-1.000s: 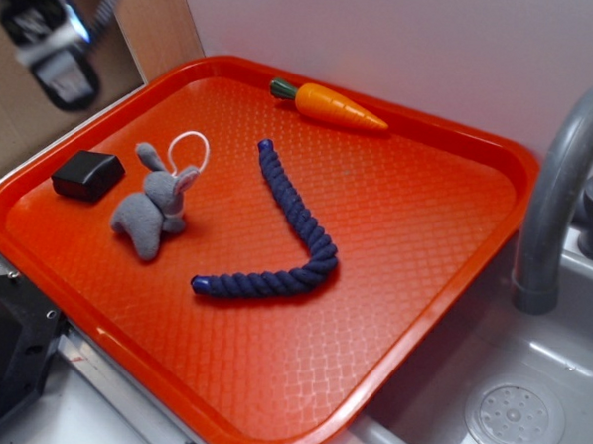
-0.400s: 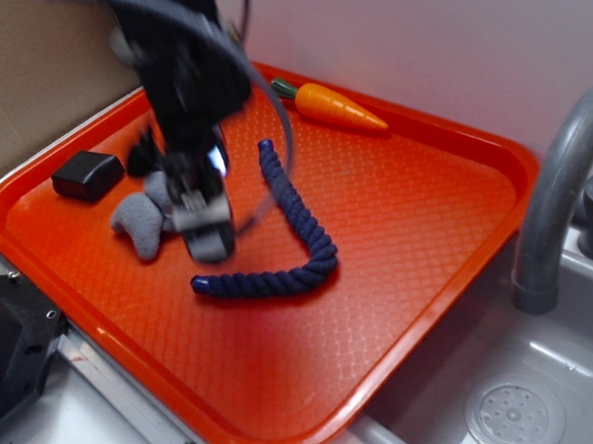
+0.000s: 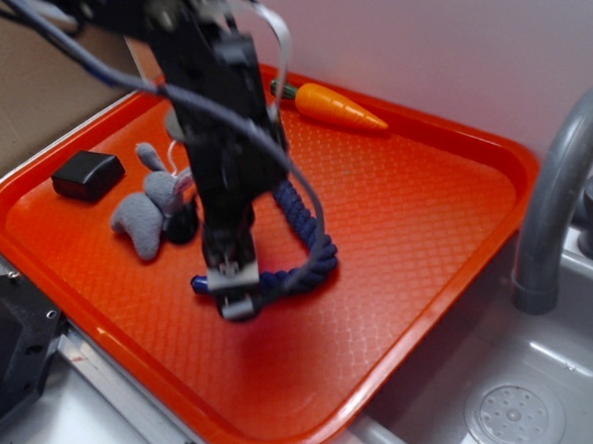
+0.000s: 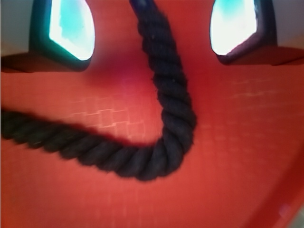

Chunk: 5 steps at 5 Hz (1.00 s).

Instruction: Grab the blue rope.

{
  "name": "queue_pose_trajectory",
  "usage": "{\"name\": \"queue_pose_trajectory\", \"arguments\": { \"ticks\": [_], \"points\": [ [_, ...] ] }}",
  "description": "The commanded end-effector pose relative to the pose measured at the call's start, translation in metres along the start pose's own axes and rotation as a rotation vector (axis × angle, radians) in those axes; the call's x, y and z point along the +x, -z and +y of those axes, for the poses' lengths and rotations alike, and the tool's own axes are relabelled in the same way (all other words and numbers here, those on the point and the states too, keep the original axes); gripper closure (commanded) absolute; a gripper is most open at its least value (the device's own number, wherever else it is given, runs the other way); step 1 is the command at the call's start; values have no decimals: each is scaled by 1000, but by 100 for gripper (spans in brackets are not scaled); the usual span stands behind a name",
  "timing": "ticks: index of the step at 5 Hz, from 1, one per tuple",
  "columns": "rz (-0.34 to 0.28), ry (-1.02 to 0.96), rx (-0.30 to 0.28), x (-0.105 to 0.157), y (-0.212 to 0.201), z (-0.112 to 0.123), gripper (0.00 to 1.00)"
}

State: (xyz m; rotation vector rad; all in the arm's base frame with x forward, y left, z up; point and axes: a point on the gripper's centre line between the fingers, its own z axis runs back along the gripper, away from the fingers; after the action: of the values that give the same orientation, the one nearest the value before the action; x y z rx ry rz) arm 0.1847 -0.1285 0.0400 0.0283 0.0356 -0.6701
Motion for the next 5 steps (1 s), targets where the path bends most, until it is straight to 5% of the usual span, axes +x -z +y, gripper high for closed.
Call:
{"name": "queue_pose_trajectory", "arguments": {
  "ticks": [1, 2, 3, 5],
  "points": [
    [-15, 82, -33, 3, 15, -7, 0],
    [-18, 107, -27, 3, 23, -9, 91],
    [-22, 105, -21, 2, 23, -9, 100],
    [-27, 30, -14, -2, 6, 1, 100]
  ]
}}
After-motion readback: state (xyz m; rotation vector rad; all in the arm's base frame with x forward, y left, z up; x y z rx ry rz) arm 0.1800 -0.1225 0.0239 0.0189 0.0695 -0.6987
